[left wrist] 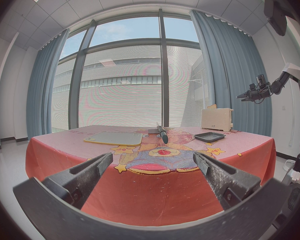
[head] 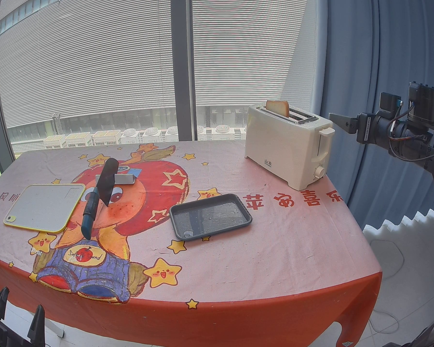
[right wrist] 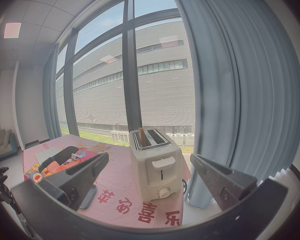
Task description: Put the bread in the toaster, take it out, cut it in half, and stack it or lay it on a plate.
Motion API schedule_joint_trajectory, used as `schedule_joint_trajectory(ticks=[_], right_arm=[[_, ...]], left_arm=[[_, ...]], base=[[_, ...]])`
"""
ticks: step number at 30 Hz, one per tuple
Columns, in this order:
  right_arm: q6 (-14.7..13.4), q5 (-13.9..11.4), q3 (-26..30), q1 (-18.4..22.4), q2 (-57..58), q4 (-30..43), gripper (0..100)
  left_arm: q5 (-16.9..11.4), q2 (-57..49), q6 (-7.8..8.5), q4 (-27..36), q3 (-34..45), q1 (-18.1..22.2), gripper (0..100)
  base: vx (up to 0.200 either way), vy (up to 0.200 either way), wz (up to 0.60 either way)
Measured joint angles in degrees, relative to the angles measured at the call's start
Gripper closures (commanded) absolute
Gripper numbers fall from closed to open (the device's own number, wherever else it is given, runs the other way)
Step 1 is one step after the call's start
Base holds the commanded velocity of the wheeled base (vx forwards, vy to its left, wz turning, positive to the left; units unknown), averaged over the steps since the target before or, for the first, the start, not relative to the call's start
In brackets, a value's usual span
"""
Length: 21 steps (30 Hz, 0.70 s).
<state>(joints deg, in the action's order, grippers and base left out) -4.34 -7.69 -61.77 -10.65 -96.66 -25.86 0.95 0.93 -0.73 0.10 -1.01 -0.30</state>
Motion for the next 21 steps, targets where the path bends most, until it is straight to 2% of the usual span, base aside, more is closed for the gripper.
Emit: schedule_joint_trajectory(ticks=[11, 20, 21], right_arm=[[0.21, 0.06, 0.72, 0.52, -0.22, -0.48, 0], [1.19, -0.38, 0.11, 1.27, -1.18, -0.37, 0], [1.22, -0.38, 0.06, 1.34, -1.22, -0.33, 0]], left_arm=[[-0.02, 0.0, 0.05, 0.0, 0.0, 0.04, 0], [-0.09, 0.0, 0.05, 0.0, 0.0, 0.09, 0], [-0.09, 0.0, 0.07, 0.0, 0.0, 0.09, 0]], base=[[0.0, 0.0, 0.0], [0.0, 0.2, 0.0], [0.0, 0.0, 0.0]])
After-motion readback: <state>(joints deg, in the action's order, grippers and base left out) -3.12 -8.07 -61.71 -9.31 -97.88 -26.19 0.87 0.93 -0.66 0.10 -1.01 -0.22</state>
